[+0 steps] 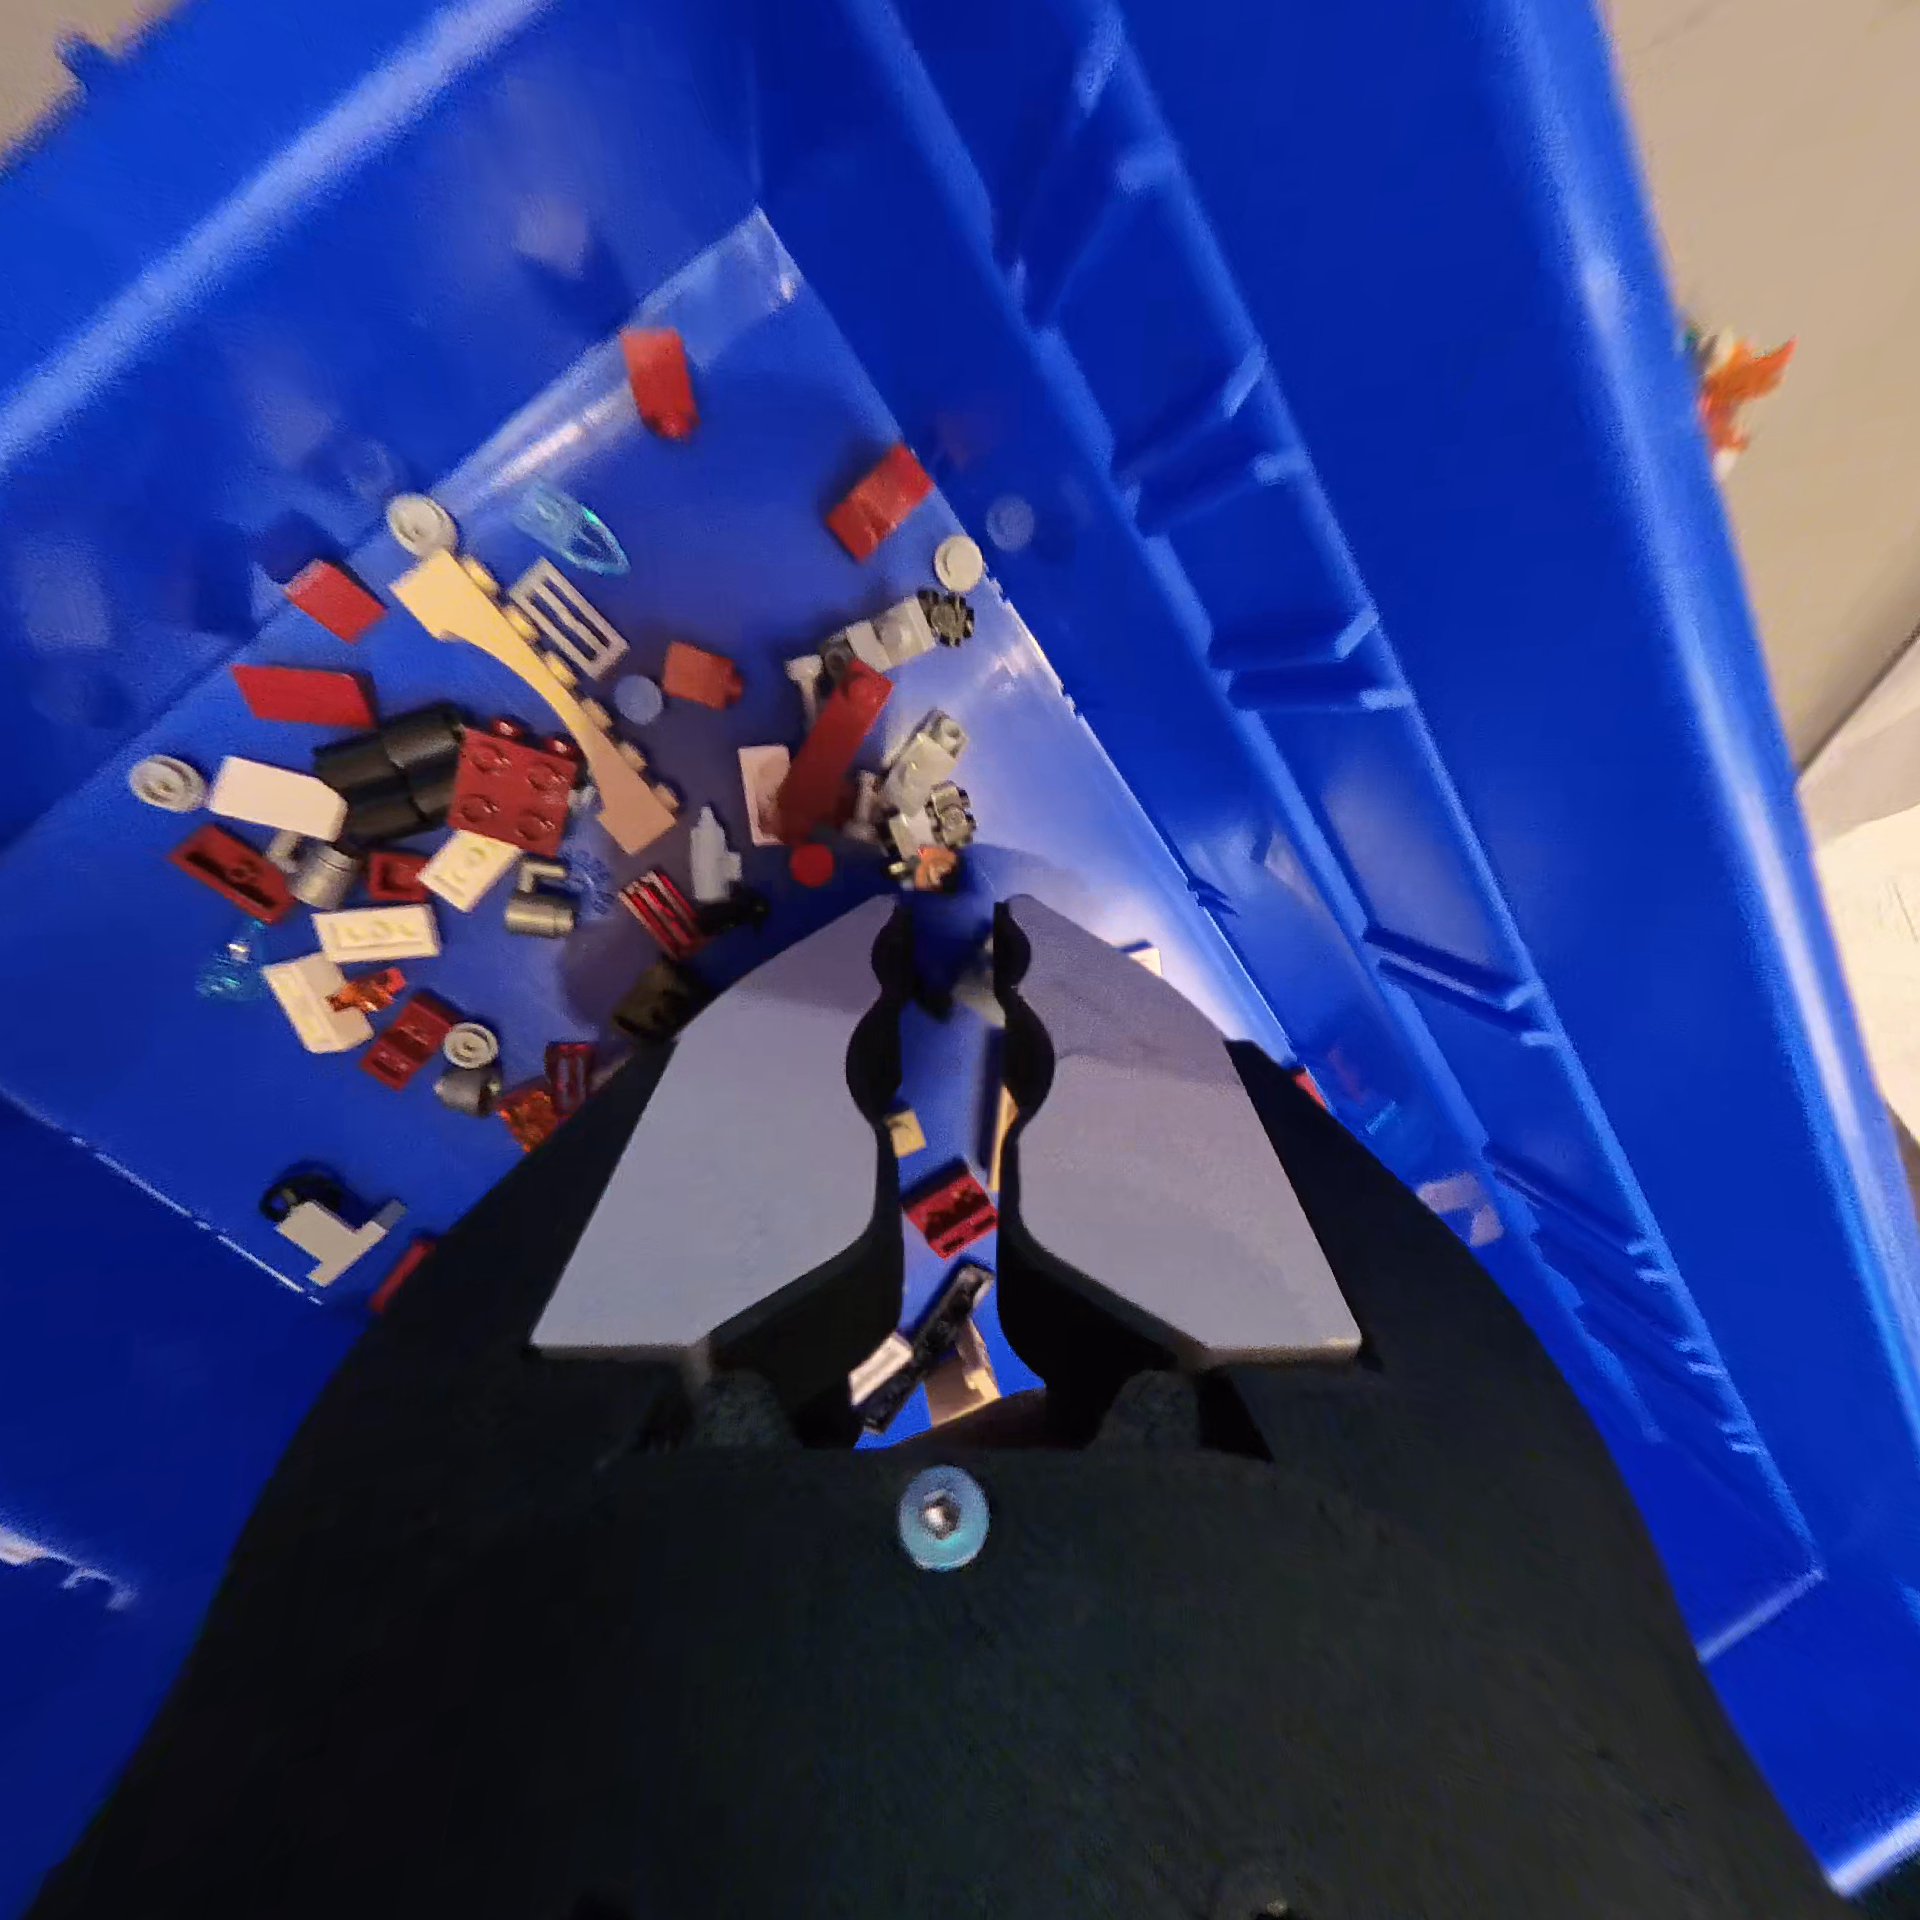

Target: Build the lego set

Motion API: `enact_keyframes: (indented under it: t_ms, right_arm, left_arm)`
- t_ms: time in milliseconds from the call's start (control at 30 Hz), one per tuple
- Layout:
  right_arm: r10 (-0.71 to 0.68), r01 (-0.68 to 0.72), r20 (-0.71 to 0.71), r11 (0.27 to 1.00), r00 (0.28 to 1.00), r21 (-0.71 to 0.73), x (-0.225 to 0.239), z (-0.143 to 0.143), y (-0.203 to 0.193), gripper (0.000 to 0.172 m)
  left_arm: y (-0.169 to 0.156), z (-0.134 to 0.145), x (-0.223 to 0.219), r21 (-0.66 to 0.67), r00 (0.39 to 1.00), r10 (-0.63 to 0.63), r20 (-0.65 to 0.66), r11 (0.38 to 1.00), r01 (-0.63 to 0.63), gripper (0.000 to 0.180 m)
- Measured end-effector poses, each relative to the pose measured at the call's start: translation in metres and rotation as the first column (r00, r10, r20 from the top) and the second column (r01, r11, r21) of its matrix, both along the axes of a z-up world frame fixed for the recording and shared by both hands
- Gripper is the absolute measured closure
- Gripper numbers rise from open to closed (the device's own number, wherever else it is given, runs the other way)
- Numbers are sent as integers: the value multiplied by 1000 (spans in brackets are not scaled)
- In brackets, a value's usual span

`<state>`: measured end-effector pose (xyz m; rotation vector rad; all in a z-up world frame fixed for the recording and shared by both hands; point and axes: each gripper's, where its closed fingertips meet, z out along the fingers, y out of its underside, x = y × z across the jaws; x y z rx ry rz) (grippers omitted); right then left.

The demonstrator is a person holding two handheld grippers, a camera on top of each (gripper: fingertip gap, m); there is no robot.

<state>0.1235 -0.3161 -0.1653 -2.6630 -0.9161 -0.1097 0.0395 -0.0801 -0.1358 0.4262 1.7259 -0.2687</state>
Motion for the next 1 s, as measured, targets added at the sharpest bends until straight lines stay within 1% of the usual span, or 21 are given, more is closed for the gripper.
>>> enact_keyframes:
  t_ms: [200,300,467,533,567,833,933,1000]
  right_arm:
    - [-18,18,-54,1000,998,-1,-3,0,3,157]
    - [-54,51,-109,998,993,-28,-3,-1,2,159]
    - [-124,107,-194,989,973,-98,-2,-2,0,156]
    - [-128,106,-186,987,974,-125,2,-4,-3,155]
    - [-124,102,-179,986,976,-129,3,-6,-4,155]
    - [-103,89,-165,992,981,-89,0,-8,3,153]
    - [-109,95,-167,991,980,-90,0,-8,2,159]
    - [-111,98,-167,992,980,-86,-1,-8,2,161]
  left_arm:
    - [0,0,2,4,1000,-2,-1,1000,2,147]
    - [0,1,2,3,1000,-6,-1,1000,6,147]
    - [0,1,2,0,1000,-14,-3,1000,14,147]
    - [1,1,2,0,1000,-16,-4,1000,16,147]
    - [-3,1,-8,-1,1000,-17,-6,1000,17,147]
    - [-2,2,-7,-6,1000,-18,-11,1000,18,147]
    - [-2,2,-6,-7,1000,-20,-12,1000,20,147]
    - [-2,2,-6,-8,1000,-20,-13,1000,20,147]
